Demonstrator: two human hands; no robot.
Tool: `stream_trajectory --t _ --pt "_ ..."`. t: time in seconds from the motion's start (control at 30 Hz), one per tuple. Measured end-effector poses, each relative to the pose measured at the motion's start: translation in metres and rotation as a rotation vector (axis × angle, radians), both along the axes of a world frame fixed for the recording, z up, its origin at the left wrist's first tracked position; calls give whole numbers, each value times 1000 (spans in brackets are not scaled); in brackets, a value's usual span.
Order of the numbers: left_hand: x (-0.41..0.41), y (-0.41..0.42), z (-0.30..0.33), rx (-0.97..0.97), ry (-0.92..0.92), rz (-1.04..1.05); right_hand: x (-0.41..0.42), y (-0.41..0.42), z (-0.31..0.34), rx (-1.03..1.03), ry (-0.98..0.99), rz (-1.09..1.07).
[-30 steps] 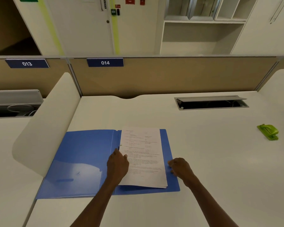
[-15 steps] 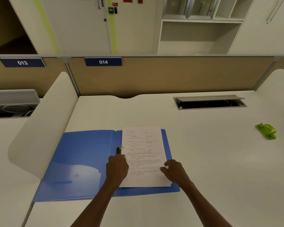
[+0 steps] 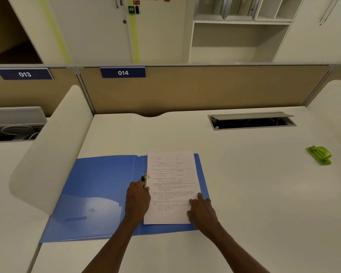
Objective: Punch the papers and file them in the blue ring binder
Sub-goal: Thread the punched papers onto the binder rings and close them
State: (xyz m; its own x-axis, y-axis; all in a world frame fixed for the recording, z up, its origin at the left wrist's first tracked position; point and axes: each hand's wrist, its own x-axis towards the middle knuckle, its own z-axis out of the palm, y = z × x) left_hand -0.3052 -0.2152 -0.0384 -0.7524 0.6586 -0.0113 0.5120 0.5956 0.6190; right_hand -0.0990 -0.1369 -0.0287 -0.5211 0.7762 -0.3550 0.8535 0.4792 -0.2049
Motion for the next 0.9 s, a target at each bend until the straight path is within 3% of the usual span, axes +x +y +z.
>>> stream_trajectory --t 0.2,0.4,0.9 --pt "-14 4 3 -29 -94 112 -3 0 -2 8 -4 -1" --pt "-30 11 2 -192 -137 98 0 0 -2 34 -19 32" --pt "-25 7 8 -106 -70 66 1 -4 -6 39 -60 51"
